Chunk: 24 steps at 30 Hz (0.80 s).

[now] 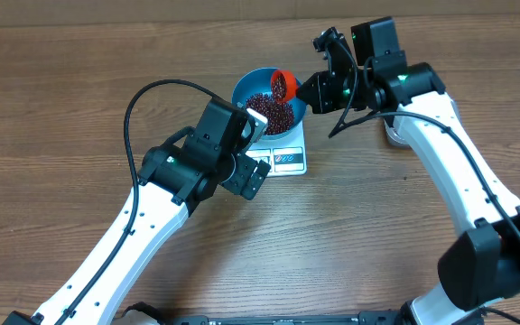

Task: Scoop item into bowl and weigh 150g on scale

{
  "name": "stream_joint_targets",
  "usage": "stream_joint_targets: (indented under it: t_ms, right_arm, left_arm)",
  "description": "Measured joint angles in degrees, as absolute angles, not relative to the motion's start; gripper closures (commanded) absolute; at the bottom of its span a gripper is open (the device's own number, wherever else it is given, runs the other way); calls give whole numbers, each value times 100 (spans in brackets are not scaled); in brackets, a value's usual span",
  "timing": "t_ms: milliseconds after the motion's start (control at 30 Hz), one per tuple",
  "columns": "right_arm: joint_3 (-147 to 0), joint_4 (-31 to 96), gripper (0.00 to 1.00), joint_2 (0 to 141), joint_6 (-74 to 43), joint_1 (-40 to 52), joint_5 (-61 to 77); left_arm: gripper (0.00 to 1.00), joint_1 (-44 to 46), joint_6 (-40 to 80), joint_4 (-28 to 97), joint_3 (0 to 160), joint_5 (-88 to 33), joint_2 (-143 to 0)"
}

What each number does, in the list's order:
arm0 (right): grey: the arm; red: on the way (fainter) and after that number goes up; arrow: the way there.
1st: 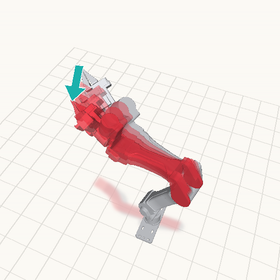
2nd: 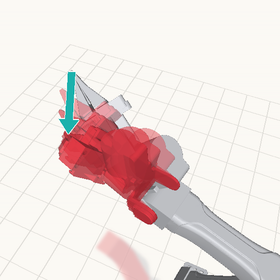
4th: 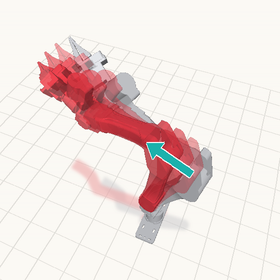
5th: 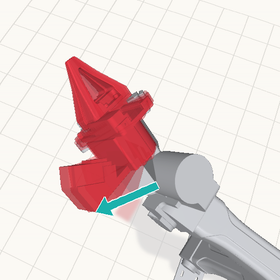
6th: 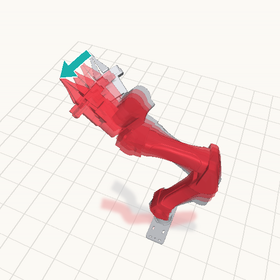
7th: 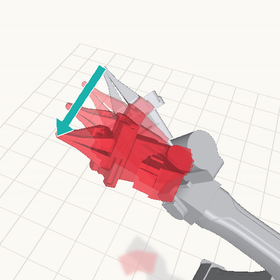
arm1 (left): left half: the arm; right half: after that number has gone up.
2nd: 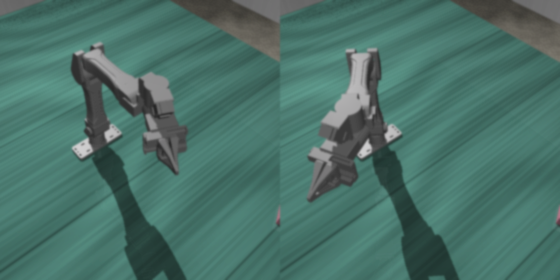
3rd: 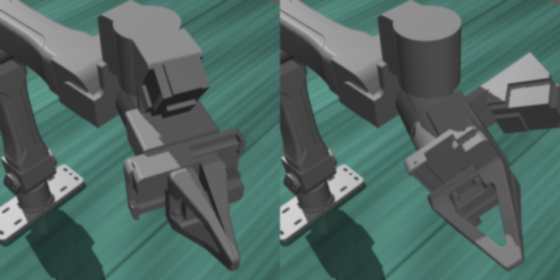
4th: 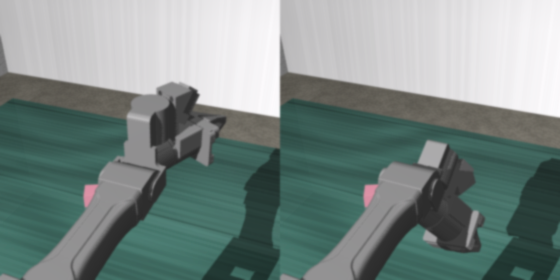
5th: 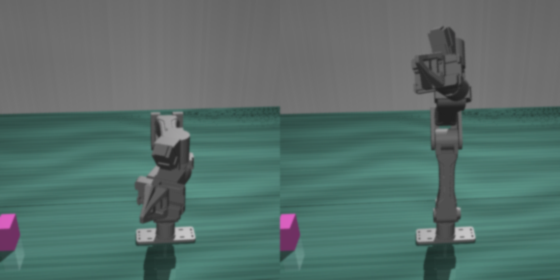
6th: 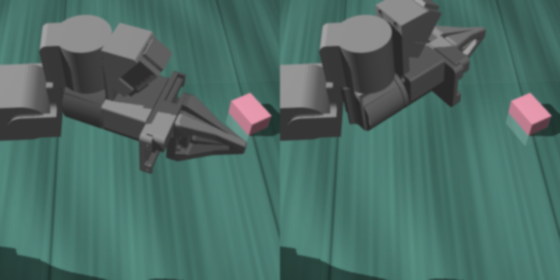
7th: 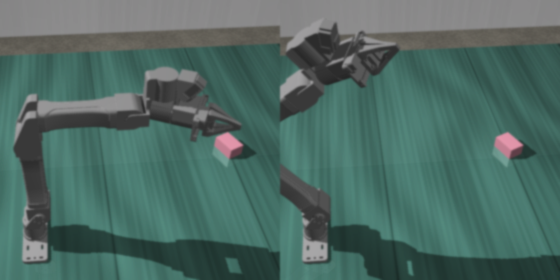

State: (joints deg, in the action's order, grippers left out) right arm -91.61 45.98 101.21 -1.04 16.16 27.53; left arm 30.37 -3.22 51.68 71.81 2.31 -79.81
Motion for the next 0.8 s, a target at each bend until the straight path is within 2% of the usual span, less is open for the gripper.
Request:
stream_joint_targets:
  t_ms: [800]
  right_arm:
    - [-9205,4866,96,9979,285,1876,1907]
  left_arm:
    - [0,3037,-320,5168,7181,231,-7981]
